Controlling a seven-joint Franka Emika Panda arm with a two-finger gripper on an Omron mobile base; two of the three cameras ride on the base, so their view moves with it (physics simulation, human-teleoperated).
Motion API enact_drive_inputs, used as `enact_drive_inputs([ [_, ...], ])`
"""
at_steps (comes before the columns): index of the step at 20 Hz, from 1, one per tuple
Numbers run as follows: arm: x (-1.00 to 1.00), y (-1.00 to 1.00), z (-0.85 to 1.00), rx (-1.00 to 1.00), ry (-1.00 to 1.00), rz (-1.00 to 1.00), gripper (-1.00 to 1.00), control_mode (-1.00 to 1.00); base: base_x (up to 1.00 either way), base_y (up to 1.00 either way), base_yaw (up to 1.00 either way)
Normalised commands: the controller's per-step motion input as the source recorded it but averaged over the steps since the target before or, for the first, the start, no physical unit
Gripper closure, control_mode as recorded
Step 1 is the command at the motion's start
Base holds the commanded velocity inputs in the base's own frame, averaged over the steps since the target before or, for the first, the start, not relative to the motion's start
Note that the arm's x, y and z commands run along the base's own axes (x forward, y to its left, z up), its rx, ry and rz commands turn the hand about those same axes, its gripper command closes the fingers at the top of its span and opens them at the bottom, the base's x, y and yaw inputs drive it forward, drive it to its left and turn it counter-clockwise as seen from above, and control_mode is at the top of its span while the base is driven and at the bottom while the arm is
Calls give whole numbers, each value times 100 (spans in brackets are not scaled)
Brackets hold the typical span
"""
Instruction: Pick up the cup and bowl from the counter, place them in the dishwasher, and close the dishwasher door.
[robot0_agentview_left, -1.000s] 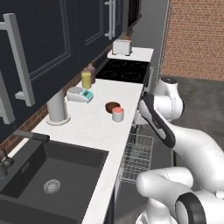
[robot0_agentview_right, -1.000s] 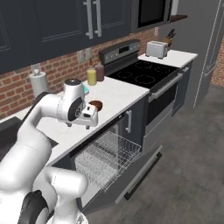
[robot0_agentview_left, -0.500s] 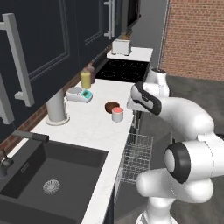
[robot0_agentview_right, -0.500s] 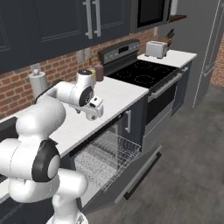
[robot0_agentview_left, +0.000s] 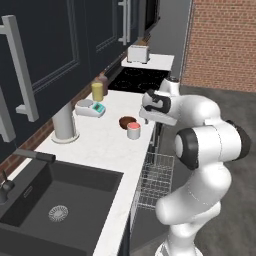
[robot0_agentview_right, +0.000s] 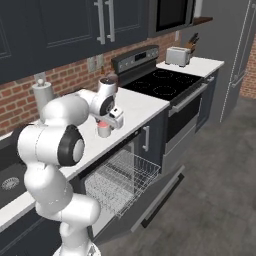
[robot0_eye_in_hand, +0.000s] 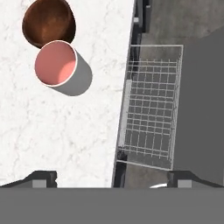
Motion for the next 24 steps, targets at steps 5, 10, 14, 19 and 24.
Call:
enact_drive_inputs([
  [5, 75, 0, -24, 0, 0, -5, -100, -100, 0, 0, 0],
  [10, 45, 4, -25, 0, 0, -2, -100, -100, 0, 0, 0],
  [14, 11, 7, -35, 1, 0, 0, -100, -100, 0, 0, 0],
  [19, 11, 14, -30, 0, 0, 0, -100, -100, 0, 0, 0],
  [24, 31, 32, -20, 0, 0, 0, -100, -100, 0, 0, 0],
])
